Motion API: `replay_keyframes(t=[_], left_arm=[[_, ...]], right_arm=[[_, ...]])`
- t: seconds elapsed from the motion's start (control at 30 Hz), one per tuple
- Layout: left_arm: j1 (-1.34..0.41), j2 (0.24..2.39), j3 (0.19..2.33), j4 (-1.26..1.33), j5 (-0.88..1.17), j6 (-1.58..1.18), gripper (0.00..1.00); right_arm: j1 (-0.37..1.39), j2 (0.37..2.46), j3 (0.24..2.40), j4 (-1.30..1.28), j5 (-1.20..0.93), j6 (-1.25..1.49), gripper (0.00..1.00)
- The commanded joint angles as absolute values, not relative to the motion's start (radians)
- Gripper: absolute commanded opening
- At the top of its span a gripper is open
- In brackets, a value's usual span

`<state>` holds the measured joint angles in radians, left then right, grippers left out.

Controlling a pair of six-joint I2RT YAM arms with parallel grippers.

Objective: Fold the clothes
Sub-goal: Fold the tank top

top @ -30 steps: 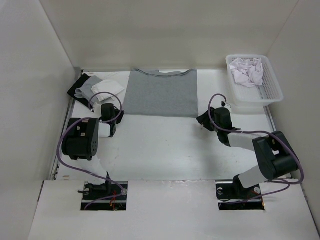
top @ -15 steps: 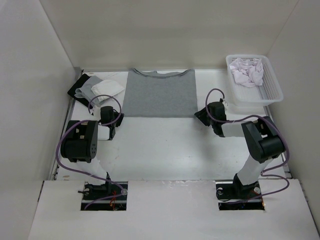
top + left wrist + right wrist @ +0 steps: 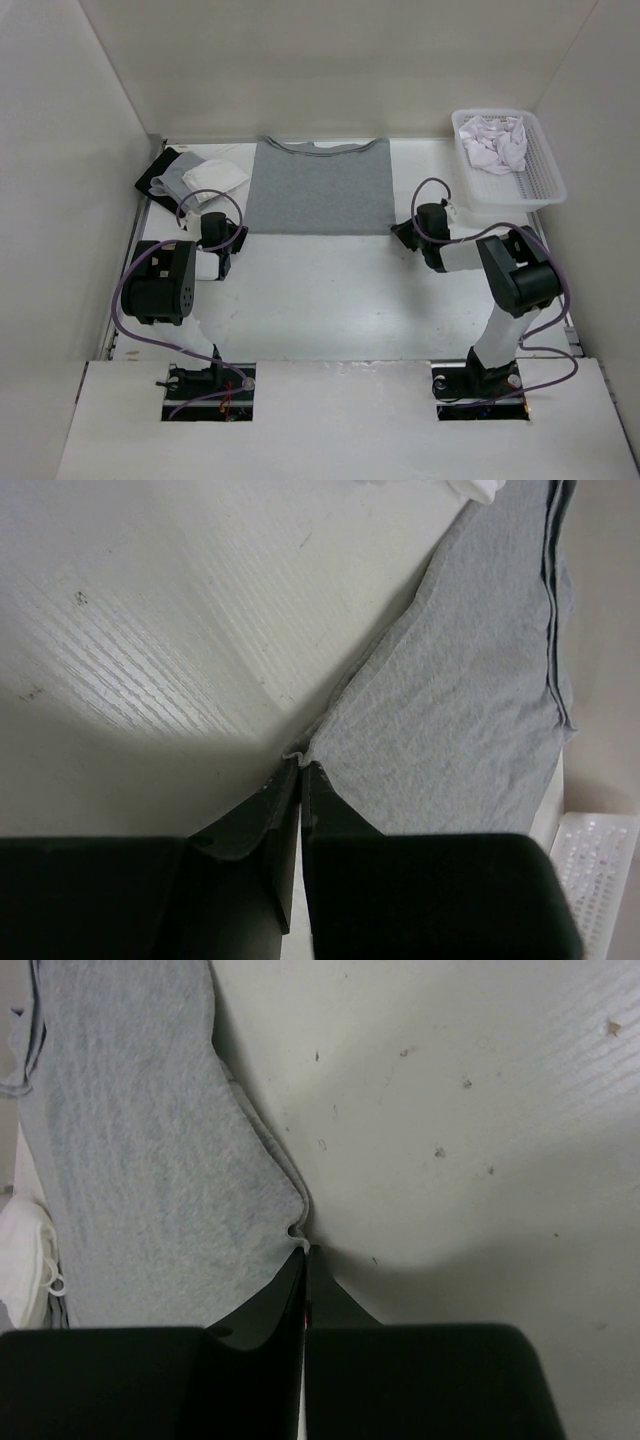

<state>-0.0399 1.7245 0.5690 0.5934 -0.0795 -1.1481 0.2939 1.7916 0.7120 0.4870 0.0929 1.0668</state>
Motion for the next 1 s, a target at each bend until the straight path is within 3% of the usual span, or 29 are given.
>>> replay_keyframes(t=[0.0,0.1,0.27,0.37,0.47,0.63,0.77,0.87,0.97], left_arm=[[-0.038,1.691,0.575,0.637,-0.071,-1.143,0.0],[-0.051,1.551,0.552,0.611,-0.057,-1.141,0.0],[-0.053,1.04,0.514,0.35,-0.055,-1.088,0.0],[-0.045,0.701,0.569,0.093,-0.051,-1.046,0.0],[-0.054,0.504,0.691,-0.13,-0.041,-0.991,0.0],[-0.079,0.408,0.889,-0.336,-0.026,-0.942,0.0],[-0.088,0.454,0.868,-0.334,-0.021,-0.948,0.01],[-0.084,0.538,0.783,-0.272,-0.023,-0.953,0.01],[-0.07,0.699,0.688,-0.137,-0.038,-0.96,0.01]], right_arm=[[0.291,1.787,0.739,0.523,0.087,1.055,0.0],[0.298,1.622,0.669,0.505,0.098,0.985,0.0],[0.35,1.015,0.552,0.197,0.132,0.824,0.0],[0.433,0.656,0.642,-0.134,0.225,0.72,0.0],[0.546,0.477,0.806,-0.387,0.326,0.664,0.0],[0.741,0.428,0.975,-0.522,0.419,0.65,0.0],[0.814,0.495,0.951,-0.482,0.439,0.641,0.01],[0.763,0.598,0.867,-0.369,0.373,0.627,0.02],[0.581,0.771,0.792,-0.186,0.17,0.64,0.02]])
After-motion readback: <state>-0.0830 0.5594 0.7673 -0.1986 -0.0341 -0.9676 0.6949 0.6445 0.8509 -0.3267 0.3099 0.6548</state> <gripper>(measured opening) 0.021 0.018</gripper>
